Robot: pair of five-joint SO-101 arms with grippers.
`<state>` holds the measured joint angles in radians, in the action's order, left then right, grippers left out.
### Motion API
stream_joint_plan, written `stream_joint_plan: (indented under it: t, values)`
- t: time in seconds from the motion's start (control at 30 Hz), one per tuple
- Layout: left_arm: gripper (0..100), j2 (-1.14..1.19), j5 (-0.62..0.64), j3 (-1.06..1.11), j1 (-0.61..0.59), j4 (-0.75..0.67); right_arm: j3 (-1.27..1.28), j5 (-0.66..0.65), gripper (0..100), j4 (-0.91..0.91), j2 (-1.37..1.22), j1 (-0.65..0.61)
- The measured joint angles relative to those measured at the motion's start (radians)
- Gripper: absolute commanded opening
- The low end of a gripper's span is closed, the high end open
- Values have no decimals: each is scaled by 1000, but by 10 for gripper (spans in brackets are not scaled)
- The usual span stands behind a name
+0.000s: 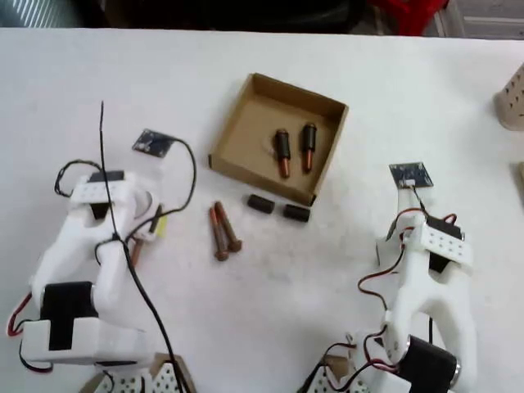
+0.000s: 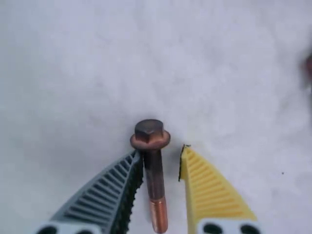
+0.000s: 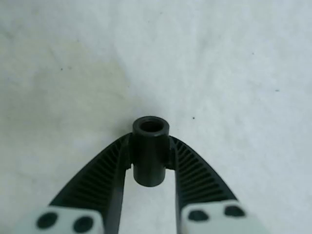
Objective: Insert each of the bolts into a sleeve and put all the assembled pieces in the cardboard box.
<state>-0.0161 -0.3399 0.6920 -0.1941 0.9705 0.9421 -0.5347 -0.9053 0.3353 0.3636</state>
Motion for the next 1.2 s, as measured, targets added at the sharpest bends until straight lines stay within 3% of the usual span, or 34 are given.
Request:
stream_joint_plan:
  t: [0.43, 0.6, 0.77, 0.87, 1.2]
  values:
    - [158, 12, -6, 0, 0, 0, 0, 0, 18, 0, 0, 0]
    - [155, 133, -12, -121, 0, 83, 3, -2, 18, 0, 0, 0]
    - [10, 210, -15, -210, -9, 138, 3, -2, 18, 0, 0, 0]
    - [17, 212, -15, -207, -5, 140, 3, -2, 18, 0, 0, 0]
    - [20, 15, -8, 14, -8, -31, 3, -2, 18, 0, 0, 0]
